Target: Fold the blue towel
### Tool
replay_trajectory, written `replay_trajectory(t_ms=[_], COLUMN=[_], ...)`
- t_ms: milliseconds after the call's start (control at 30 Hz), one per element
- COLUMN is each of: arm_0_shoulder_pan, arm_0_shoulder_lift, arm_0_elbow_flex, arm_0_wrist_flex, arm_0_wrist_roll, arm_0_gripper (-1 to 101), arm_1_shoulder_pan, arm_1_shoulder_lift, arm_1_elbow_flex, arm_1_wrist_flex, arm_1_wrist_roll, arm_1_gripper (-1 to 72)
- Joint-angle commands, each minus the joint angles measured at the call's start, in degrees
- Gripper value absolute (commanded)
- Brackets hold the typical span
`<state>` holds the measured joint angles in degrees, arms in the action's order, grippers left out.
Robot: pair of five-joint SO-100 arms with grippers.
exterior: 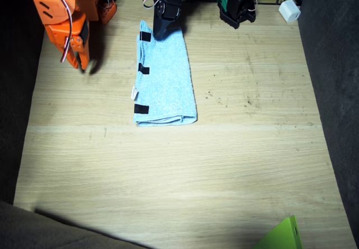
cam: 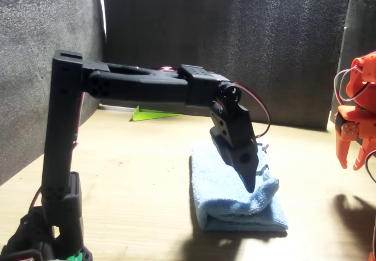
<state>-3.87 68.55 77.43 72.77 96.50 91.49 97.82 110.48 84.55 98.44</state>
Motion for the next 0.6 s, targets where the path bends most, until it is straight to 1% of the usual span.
replay_trajectory(t_ms=[0, 267, 433, 500, 567], arm_0_shoulder_pan=[-7.03, -8.17, -8.17, -8.35, -8.88], arm_0_shoulder_lift=[0.62, -2.81, -3.6, -3.69, -4.66], arm_0_elbow_flex=[-2.81, -7.65, -7.03, -5.98, -5.8], arm_0_wrist_flex=[0.53, 1.14, -3.25, -6.24, -7.56], arm_0_wrist_roll=[1.49, 2.81, 2.72, 3.96, 5.19], arm_0_gripper=[-1, -1, -1, -1, -1], arm_1_shoulder_pan=[1.14, 0.26, 0.09, 0.26, 0.26], arm_1_shoulder_lift=[0.53, 0.7, 0.88, 0.88, 0.88], arm_1_elbow_flex=[0.18, 0.26, 0.26, 0.26, 0.26], arm_1_wrist_flex=[0.09, 0.18, 0.18, 0.18, 0.18], arm_1_wrist_roll=[0.62, 0.62, 0.44, 0.44, 0.44], arm_1_gripper=[10.7, 10.7, 10.7, 10.7, 10.7])
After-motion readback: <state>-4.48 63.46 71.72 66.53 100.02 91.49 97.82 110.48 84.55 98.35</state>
